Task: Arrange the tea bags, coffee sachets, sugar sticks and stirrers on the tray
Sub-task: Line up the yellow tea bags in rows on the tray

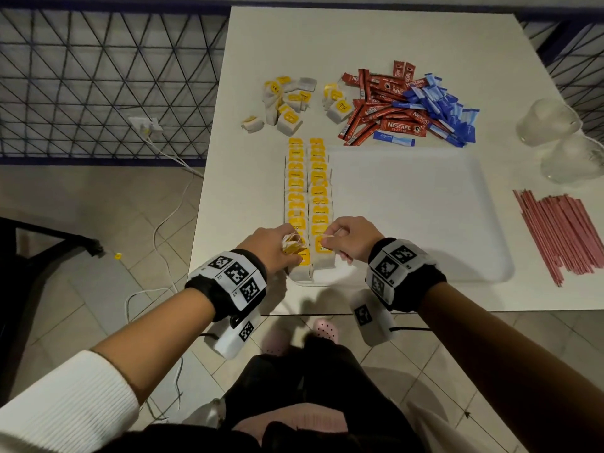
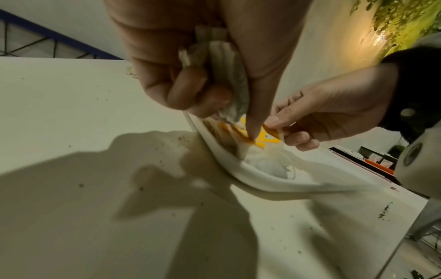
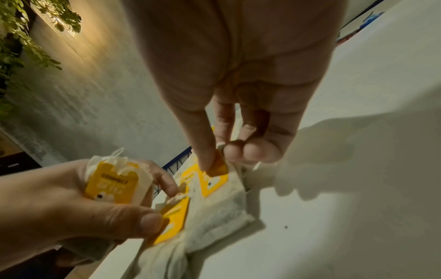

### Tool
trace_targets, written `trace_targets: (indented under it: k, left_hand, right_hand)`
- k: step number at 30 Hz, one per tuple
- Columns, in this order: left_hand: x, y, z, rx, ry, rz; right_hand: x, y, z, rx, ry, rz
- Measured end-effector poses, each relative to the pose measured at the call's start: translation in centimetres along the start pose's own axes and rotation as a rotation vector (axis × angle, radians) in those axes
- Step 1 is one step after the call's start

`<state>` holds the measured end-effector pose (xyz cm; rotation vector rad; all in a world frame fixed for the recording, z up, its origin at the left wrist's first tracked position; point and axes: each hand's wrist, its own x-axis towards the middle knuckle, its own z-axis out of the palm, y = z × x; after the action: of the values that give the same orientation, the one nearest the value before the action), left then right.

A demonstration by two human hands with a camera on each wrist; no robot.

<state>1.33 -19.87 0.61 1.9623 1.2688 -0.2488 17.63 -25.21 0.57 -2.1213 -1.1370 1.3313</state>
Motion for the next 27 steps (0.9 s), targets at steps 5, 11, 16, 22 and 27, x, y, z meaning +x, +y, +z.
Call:
trace_targets:
  k: [5,11,16,22,27]
  left_hand:
    - [0.0,0.1,-0.4,0.073,-0.007,0.006]
    - [0.4,-0.2,-0.8,0.076,-0.035,-0.016]
    - [0.5,-0.2,-1.3,0.049,-0.026,-0.026]
    - [0.9,0.2,-1.7,0.106,-0.037,-0.004]
    - [1.0,-0.3,-1.8,0.081,-0.045,-0.008]
  right_hand:
    - [0.0,0.1,-0.5,-0.023,-0.069,0.025]
    - [0.2,-0.1,-0.8,-0.058,-0.108,0.047]
    - [0.7,-0.3,-0.5,-0.056,-0.087,0.056]
    - [1.2,-0.3,0.0,-0.086,-0.057,0.028]
    - [0.6,0.2,0.1,-0.102,0.023,-0.044]
